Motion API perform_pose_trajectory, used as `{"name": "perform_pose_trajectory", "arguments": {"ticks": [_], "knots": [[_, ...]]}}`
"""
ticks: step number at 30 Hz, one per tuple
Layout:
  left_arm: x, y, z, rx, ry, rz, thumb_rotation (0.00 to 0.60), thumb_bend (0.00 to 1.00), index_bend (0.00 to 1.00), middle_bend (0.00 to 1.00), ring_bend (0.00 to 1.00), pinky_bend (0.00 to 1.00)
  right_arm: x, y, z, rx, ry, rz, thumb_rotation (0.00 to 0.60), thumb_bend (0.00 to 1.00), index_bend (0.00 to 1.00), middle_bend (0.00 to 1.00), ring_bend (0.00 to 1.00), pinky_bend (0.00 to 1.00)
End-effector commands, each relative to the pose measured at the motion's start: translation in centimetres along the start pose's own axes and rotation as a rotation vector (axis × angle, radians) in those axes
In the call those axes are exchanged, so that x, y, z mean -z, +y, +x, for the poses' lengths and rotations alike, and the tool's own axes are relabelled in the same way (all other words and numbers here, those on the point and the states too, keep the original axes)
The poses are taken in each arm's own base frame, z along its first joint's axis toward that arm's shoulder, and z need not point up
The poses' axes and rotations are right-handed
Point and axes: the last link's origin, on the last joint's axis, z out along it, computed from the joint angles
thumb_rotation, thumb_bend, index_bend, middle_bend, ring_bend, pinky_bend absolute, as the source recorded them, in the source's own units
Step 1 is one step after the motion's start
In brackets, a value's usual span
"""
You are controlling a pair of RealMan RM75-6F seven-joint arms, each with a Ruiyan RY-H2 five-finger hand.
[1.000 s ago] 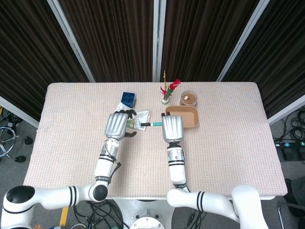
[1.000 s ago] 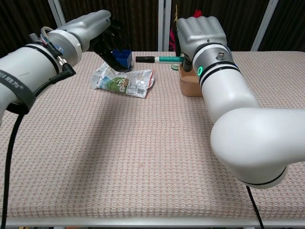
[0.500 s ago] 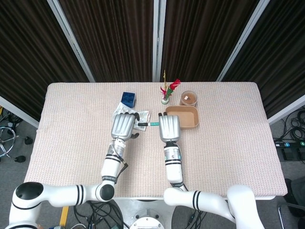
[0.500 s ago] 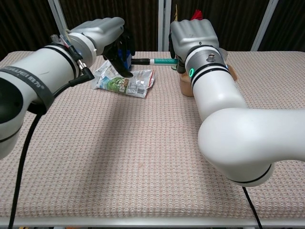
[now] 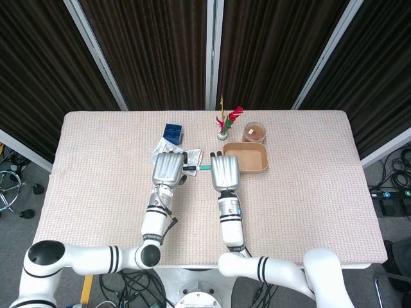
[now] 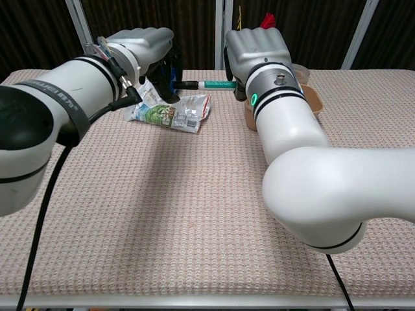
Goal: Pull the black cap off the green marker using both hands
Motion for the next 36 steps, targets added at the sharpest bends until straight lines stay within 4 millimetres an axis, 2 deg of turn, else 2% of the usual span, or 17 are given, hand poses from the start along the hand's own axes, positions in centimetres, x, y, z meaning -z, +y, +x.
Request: {"name": "perform_pose_trajectory", "arguments": {"ticks": [1, 9, 18, 25, 36], "knots": [[-0.1, 0.0, -0.1, 0.000, -0.004, 0.006, 0.600, 0.24, 0.47, 0.53, 0.48, 0.54, 0.0, 0.0, -0.1, 0.000, -0.002, 0.001, 0.600, 0.33, 0.65, 0.57, 0.87, 0.95], [-0.4, 0.2, -0.2, 0.011, -0.001, 0.014, 0.600, 0.26, 0.51, 0.56, 0.52, 0.57, 0.1, -0.2, -0.1, -0.001, -0.002, 0.006, 0.600, 0.33, 0.65, 0.57, 0.87, 0.95], [-0.4, 0.3, -0.2, 0.013, -0.005, 0.014, 0.600, 0.36, 0.56, 0.61, 0.56, 0.59, 0.1, -0.4, -0.2, 0.002, -0.004, 0.013, 0.600, 0.33, 0.65, 0.57, 0.87, 0.95], [-0.3, 0.3, -0.2, 0.010, -0.012, 0.017, 0.600, 0.37, 0.57, 0.62, 0.58, 0.60, 0.2, -0.5, -0.3, 0.007, -0.002, 0.011, 0.600, 0.33, 0.65, 0.58, 0.87, 0.95], [-0.3, -0.4, -0.1, 0.046, -0.012, 0.027, 0.600, 0.40, 0.59, 0.64, 0.59, 0.60, 0.1, 0.6, -0.3, 0.007, 0.006, -0.014, 0.600, 0.33, 0.65, 0.60, 0.87, 0.95]]}}
